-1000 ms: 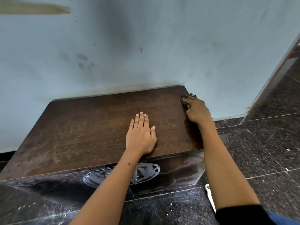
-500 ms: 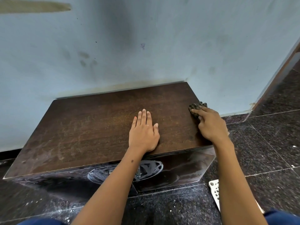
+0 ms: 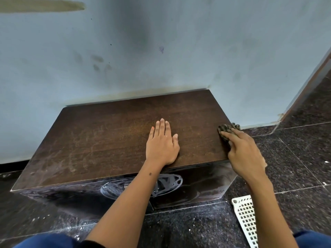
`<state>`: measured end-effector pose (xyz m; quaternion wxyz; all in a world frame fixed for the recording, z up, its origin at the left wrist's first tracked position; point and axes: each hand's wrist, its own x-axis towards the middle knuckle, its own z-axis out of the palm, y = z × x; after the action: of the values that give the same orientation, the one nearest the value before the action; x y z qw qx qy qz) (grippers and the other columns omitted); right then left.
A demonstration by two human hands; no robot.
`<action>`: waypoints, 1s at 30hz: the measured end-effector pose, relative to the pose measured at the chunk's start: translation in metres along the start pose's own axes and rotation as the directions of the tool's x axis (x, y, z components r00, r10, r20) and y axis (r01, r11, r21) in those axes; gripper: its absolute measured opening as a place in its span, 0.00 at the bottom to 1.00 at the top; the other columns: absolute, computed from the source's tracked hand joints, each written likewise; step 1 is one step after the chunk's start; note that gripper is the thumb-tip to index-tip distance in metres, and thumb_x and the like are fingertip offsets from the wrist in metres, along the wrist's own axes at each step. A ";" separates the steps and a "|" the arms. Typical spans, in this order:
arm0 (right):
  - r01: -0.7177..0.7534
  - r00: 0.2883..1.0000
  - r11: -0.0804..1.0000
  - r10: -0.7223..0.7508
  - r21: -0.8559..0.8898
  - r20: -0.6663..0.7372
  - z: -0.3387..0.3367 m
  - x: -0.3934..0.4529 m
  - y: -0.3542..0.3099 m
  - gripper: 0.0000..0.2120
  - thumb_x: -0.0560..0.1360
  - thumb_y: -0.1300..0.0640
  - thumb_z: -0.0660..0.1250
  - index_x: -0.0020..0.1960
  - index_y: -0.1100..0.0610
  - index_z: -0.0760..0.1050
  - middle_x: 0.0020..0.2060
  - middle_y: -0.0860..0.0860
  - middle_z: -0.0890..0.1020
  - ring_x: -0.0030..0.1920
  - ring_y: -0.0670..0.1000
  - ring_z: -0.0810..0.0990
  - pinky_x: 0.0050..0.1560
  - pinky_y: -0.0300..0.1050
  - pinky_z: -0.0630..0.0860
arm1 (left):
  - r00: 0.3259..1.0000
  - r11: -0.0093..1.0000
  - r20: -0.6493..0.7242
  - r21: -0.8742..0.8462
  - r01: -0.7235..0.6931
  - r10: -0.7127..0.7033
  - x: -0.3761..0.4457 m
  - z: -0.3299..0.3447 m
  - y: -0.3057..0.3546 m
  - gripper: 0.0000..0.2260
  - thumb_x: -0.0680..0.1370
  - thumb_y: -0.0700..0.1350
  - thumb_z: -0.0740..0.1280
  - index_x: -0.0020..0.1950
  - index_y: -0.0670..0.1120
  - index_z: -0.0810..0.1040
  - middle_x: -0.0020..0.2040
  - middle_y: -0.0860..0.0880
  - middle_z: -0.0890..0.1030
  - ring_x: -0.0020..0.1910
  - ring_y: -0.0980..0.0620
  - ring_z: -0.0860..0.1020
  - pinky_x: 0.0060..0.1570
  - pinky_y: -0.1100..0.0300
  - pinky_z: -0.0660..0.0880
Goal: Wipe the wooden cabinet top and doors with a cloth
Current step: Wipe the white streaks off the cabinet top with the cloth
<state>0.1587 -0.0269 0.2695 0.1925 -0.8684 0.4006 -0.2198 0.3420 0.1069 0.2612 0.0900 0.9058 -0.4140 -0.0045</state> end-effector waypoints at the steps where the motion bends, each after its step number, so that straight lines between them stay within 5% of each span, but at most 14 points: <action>1: -0.008 1.000 1.000 0.009 0.006 -0.004 -0.001 -0.003 0.001 0.19 0.78 0.65 0.59 0.66 0.52 0.74 0.69 0.52 0.71 0.69 0.57 0.65 0.69 0.56 0.63 | 1.000 1.000 0.001 0.000 0.001 -0.001 0.000 0.000 0.000 0.27 0.82 0.54 0.43 0.78 0.42 0.45 0.78 0.45 0.45 0.77 0.49 0.43 0.73 0.56 0.38; 8: 0.037 0.982 0.998 -0.045 0.045 0.184 -0.005 0.064 -0.013 0.20 0.79 0.66 0.55 0.69 0.55 0.71 0.73 0.54 0.65 0.72 0.57 0.61 0.72 0.53 0.60 | 0.999 1.000 0.042 0.000 0.005 -0.005 0.000 -0.003 0.001 0.27 0.82 0.53 0.43 0.78 0.42 0.44 0.78 0.45 0.44 0.77 0.49 0.42 0.73 0.55 0.39; 16: -0.057 0.998 0.998 0.055 -0.033 -0.035 -0.011 -0.030 -0.007 0.21 0.77 0.66 0.59 0.68 0.54 0.72 0.69 0.53 0.70 0.70 0.57 0.63 0.68 0.57 0.65 | 1.000 1.000 0.028 0.017 0.001 -0.001 0.001 -0.002 0.000 0.27 0.82 0.54 0.43 0.78 0.42 0.46 0.78 0.44 0.45 0.77 0.49 0.44 0.74 0.54 0.41; 25: 0.039 0.990 0.994 -0.023 -0.104 0.142 -0.015 0.022 -0.014 0.23 0.76 0.66 0.57 0.69 0.54 0.71 0.71 0.57 0.67 0.68 0.63 0.65 0.67 0.59 0.65 | 0.998 1.000 0.063 -0.012 -0.009 0.009 -0.005 -0.010 0.001 0.26 0.83 0.53 0.44 0.78 0.41 0.48 0.78 0.44 0.47 0.77 0.47 0.45 0.75 0.53 0.43; 30: 0.012 0.999 0.986 -0.006 -0.169 0.032 -0.014 -0.021 -0.006 0.23 0.76 0.65 0.58 0.69 0.50 0.71 0.71 0.54 0.68 0.67 0.62 0.64 0.65 0.58 0.65 | 0.995 0.999 0.092 -0.009 -0.049 0.049 -0.026 -0.016 -0.002 0.26 0.83 0.52 0.44 0.78 0.41 0.47 0.78 0.44 0.46 0.77 0.48 0.44 0.74 0.53 0.42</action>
<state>0.1425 -0.0089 0.2793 0.1235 -0.8868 0.4107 -0.1722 0.3279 0.1299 0.2749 0.0741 0.8939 -0.4398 -0.0457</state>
